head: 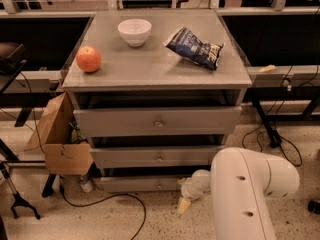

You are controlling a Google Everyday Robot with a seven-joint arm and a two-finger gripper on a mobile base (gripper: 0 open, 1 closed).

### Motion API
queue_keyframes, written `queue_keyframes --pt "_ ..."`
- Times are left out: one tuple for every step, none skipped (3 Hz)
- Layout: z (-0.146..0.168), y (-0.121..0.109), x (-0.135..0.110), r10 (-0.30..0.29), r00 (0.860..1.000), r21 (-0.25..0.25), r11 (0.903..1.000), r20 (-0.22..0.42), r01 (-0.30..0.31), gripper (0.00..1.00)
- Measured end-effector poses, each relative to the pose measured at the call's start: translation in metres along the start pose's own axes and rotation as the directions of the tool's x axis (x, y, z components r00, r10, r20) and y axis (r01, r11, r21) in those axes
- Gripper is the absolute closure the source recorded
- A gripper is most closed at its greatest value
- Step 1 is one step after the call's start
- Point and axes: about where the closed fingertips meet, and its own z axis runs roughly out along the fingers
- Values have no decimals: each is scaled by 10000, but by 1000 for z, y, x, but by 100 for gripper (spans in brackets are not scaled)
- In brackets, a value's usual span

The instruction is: Close bottom drawer

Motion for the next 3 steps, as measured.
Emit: queue_keyframes --pt "2 -24 -6 276 9985 518 9982 470 -300 0" --pt "1 -24 -6 301 9982 578 9978 516 -330 0" --pt "1 -29 -7 482 9964 639 9966 699 -527 0"
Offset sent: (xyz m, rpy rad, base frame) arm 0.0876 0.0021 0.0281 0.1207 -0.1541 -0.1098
